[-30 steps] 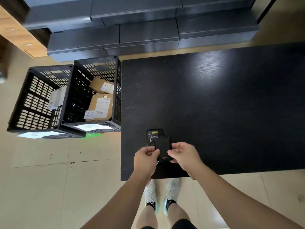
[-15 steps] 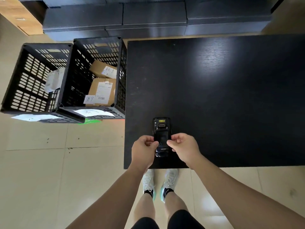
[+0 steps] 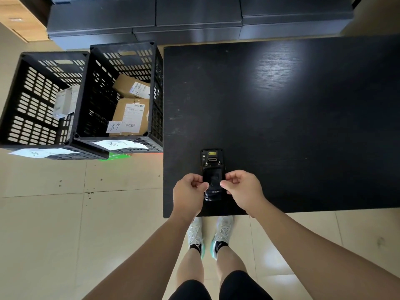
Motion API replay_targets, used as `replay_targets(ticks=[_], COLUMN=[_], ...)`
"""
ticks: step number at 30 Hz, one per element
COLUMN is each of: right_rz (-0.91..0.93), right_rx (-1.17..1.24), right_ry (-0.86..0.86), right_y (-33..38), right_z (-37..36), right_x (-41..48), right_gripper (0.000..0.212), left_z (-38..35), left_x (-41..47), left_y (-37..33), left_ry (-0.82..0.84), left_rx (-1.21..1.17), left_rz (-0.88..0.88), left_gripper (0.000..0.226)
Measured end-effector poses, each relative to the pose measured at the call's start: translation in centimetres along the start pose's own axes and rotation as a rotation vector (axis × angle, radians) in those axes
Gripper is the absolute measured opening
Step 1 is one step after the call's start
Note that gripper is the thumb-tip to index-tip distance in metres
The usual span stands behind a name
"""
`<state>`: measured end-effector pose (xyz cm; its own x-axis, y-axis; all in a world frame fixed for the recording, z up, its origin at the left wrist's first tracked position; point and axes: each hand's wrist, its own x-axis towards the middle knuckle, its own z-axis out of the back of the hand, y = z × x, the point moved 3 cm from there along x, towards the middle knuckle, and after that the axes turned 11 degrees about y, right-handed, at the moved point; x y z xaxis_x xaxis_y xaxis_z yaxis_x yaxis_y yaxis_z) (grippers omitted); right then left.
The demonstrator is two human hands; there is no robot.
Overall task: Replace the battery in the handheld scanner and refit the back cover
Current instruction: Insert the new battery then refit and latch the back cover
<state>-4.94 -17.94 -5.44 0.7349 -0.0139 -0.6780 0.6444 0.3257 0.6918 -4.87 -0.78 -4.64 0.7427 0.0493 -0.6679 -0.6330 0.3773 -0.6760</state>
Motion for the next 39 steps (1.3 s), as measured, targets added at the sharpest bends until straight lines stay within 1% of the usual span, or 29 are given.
replay_targets(ticks=[3,9,12,15,21,31,36,39], right_rz=[-0.003,-0.003,0.006,0.011,0.043,0.065,0.041,-0.001], right_rx=[0.013,-0.085,-0.116,-0.121,-0.124,-0.176,-0.136,-0.131], right_ry=[-0.01,-0.041,-0.077,-0.113,-0.179,-0.194,-0.202,-0.191], right_y=[0.0,-0.1,0.2,0.3,0.1,0.6,0.8,1.0], right_z=[0.0,-0.3,-0.6,-0.9,-1.2,-1.4,-1.3,-1.2], right_x=[-0.2,-0.4,-0.4,-0.8,-1.5,-1.9,-2.0,-1.9], right_gripper=[0.01,0.011,0.013,0.017,0.022,0.023,0.017,0.022], left_z=[-0.1,0.2,0.0,-0.1,-0.3,-1.1,-1.1,-1.0], left_x=[0.0,0.1,-0.2,-0.4,-0.5,-0.9,-0.8,-0.9], left_y=[-0.1,0.3,0.1,0.2,0.0,0.2,0.1,-0.3], left_ry=[-0.016,-0.021,-0.044,-0.066,-0.066,-0.104,-0.123,-0.128], left_rx=[0.038,0.101,0.099,0.082,0.103,0.08,0.083,0.089], left_rz=[-0.013,0.002,0.006,0.004,-0.024,-0.009,0.005,0.015], left_gripper=[0.009,0.01,0.011,0.015,0.019,0.028,0.03,0.028])
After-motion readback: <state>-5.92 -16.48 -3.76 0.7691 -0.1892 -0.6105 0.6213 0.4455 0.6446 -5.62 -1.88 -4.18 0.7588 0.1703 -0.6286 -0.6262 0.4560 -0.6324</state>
